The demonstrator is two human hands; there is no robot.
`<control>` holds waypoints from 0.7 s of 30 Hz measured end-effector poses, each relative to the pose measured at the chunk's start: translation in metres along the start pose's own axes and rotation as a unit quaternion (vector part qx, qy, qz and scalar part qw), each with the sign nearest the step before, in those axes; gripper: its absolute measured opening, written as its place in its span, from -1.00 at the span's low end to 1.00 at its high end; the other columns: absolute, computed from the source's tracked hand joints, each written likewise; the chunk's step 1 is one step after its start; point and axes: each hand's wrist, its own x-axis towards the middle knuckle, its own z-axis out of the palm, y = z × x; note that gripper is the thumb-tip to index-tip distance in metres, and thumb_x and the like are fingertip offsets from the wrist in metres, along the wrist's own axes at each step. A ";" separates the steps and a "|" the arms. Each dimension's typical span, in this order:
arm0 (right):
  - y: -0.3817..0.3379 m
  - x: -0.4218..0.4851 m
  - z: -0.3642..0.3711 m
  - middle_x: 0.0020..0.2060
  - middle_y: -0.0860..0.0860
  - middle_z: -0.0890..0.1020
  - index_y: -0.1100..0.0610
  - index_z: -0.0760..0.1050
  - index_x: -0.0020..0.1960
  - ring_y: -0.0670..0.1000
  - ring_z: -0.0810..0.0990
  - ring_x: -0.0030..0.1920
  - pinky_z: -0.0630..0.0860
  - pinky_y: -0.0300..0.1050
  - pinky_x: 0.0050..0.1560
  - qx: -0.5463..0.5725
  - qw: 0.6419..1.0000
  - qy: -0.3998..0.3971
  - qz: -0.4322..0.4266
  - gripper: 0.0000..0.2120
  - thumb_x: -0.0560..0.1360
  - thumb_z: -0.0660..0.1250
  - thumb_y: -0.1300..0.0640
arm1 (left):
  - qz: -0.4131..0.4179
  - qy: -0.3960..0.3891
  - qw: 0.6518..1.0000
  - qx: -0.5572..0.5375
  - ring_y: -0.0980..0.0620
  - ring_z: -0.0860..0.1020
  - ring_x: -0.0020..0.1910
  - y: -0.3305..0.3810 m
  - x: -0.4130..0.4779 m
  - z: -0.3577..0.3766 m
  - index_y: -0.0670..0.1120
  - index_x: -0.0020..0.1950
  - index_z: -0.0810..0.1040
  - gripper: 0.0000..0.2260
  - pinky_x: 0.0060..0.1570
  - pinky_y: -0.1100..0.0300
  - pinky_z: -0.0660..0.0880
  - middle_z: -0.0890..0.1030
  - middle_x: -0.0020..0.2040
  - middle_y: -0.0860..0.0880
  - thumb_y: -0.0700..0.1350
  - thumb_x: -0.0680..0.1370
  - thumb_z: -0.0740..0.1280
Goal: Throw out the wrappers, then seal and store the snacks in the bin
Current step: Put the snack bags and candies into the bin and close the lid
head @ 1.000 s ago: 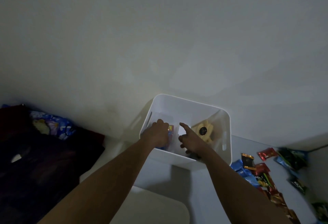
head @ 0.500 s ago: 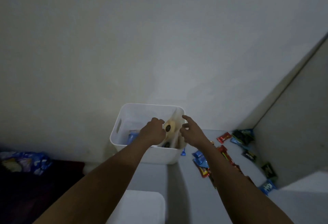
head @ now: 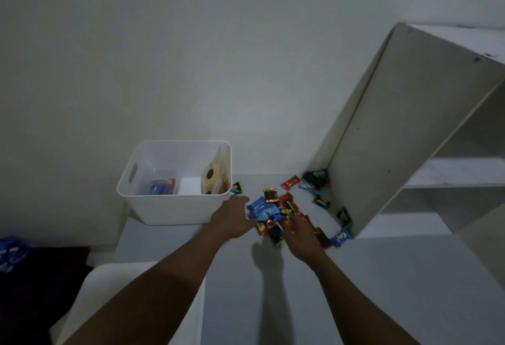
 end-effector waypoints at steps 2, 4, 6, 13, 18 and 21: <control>0.028 -0.007 -0.001 0.23 0.04 0.53 0.14 0.36 0.42 0.01 0.50 0.21 0.39 -0.18 0.11 0.001 1.000 0.015 0.023 -0.56 0.56 0.33 0.21 | 0.004 -0.037 0.999 0.020 -0.12 0.36 0.41 0.001 0.001 0.019 -0.03 0.52 0.26 -0.25 0.32 0.06 0.38 0.35 0.45 -0.13 0.16 0.43 0.47; 0.051 -0.009 -0.004 0.21 -0.02 0.47 0.14 0.35 0.44 0.03 0.46 0.27 0.34 -0.19 0.16 0.006 0.998 0.027 0.052 -0.51 0.54 0.37 0.19 | 0.000 -0.089 0.995 0.044 -0.13 0.29 0.45 0.002 0.006 0.035 -0.04 0.57 0.16 -0.12 0.37 0.01 0.35 0.28 0.50 -0.14 0.19 0.40 0.50; 0.073 -0.005 -0.007 0.23 -0.04 0.46 0.12 0.34 0.44 0.07 0.45 0.33 0.37 -0.14 0.23 0.002 0.996 0.037 0.082 -0.43 0.49 0.42 0.04 | -0.002 -0.123 0.990 0.073 -0.14 0.23 0.48 0.003 0.016 0.050 -0.04 0.60 0.04 -0.01 0.40 -0.04 0.31 0.22 0.53 -0.14 0.24 0.36 0.51; 0.120 0.048 -0.022 0.46 0.12 0.32 0.02 0.15 0.56 0.19 0.25 0.47 0.29 0.18 0.42 -0.162 0.984 0.059 0.048 0.08 0.21 0.32 -0.51 | 0.090 -0.130 0.963 0.217 -0.24 -0.03 0.58 0.000 0.077 0.088 0.07 0.59 -0.22 0.24 0.49 -0.28 0.08 -0.01 0.62 -0.11 0.26 0.21 0.58; 0.131 0.105 -0.019 0.61 0.09 -0.08 -0.09 -0.19 0.61 0.25 -0.16 0.59 -0.12 0.37 0.48 -0.259 0.966 -0.014 -0.007 0.29 0.11 0.20 -0.70 | 0.147 -0.145 0.912 0.355 -0.34 -0.21 0.55 -0.007 0.131 0.100 0.10 0.56 -0.33 0.31 0.42 -0.44 -0.10 -0.20 0.61 -0.15 0.34 0.16 0.56; 0.136 0.139 -0.013 0.60 0.09 -0.21 -0.18 -0.31 0.58 0.30 -0.22 0.57 -0.19 0.42 0.47 -0.319 0.943 -0.068 -0.067 0.29 0.09 0.17 -0.72 | 0.173 -0.164 0.895 0.378 -0.33 -0.42 0.48 -0.019 0.159 0.107 0.14 0.55 -0.37 0.30 0.32 -0.40 -0.35 -0.39 0.55 -0.09 0.39 0.16 0.52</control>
